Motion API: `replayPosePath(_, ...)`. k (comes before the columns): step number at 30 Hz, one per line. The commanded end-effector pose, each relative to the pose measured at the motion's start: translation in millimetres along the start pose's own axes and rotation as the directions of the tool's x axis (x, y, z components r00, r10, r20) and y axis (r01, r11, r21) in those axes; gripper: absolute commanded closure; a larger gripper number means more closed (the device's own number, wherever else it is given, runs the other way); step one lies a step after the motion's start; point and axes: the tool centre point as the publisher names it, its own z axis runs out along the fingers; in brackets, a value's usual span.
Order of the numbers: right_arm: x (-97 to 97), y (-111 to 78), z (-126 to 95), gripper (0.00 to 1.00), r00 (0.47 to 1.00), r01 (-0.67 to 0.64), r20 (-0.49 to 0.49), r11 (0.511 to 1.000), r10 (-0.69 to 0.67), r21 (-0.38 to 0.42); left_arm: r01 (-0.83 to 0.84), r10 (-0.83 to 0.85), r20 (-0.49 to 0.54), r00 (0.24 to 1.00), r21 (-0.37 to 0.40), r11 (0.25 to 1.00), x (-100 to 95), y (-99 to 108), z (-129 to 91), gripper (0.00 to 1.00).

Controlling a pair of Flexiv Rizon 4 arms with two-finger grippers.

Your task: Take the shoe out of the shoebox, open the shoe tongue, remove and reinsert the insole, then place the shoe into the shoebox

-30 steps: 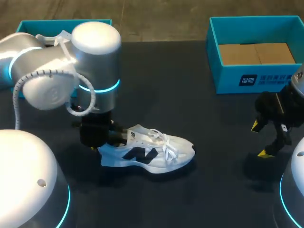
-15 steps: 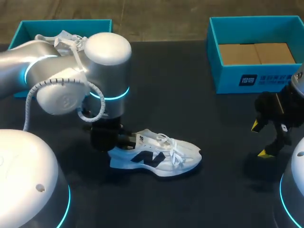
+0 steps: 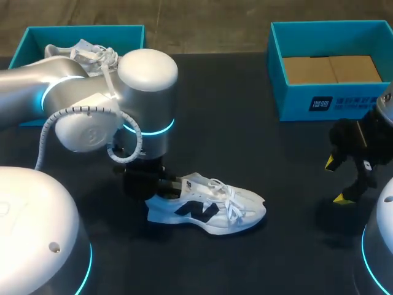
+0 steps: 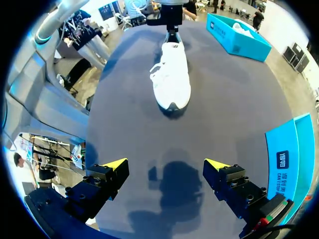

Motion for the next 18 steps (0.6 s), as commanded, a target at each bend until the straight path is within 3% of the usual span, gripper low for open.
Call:
replayPosePath(1, 0.9, -0.3, 1, 0.0, 1.0, 0.0, 0.002, 1.0, 0.0, 0.001, -0.003, 0.003, -0.014, 1.0, 0.003, 1.0, -7.5, 0, 5, 1.0)
replayPosePath(15, 0.9, -0.3, 1, 0.0, 1.0, 0.0, 0.002, 1.0, 0.0, 0.001, -0.007, 0.008, -0.061, 0.998, 0.006, 1.0, -20.0, -1, 14, 0.98)
replayPosePath(18, 0.9, -0.3, 1, 0.0, 1.0, 0.0, 0.002, 1.0, 0.0, 0.001, -0.007, 0.007, -0.054, 0.999, 0.007, 1.0, -19.4, -2, 12, 0.1)
